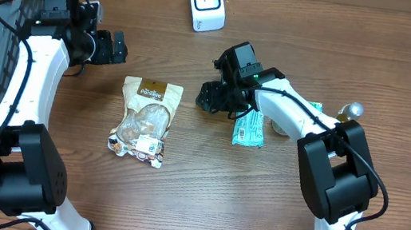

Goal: Scan the item barcode

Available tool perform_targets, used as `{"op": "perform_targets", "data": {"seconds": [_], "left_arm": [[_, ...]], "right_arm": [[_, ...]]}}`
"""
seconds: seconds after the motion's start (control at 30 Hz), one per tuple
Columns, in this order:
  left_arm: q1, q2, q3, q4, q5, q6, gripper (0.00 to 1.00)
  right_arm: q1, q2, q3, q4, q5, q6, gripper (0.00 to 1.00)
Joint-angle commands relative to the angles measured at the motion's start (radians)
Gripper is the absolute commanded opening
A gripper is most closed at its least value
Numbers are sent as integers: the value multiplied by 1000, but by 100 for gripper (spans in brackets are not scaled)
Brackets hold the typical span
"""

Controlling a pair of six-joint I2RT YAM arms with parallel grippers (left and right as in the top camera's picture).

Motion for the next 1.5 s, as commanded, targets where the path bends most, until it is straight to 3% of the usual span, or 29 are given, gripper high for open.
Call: {"op": "perform_targets", "data": {"seconds": [0.0,0.57,0.7,0.9,0.93,1.0,1.07,1.13,1.3,1.47], "left_arm": [[-2,9,19,0,-1,-10,100],[-2,9,19,6,-1,-10,100],[-6,10,19,68,8,-60,100],[-7,11,16,-84,29,-84,100],[-8,12,13,-106,28,-85,93],[-11,14,2,-145,28,-85,56],[-15,15,-31,-152,28,-85,33],[-20,15,-61,-143,27,-85,22],[-39,15,-159,-63,26,-85,4],[-91,15,-264,64,29,-88,7]], "right_arm": [[4,0,-10,-7,16,-8,73],[4,0,-28,0,13,-83,75],[4,0,-28,30,13,-83,75],[4,0,-30,44,13,-79,79],[4,0,-30,44,13,-79,79],[4,0,-30,46,13,-79,79],[4,0,-30,54,14,-79,80],[4,0,-30,60,14,-79,82],[4,0,-30,58,13,-79,91],[2,0,-30,57,-2,-45,99]]}}
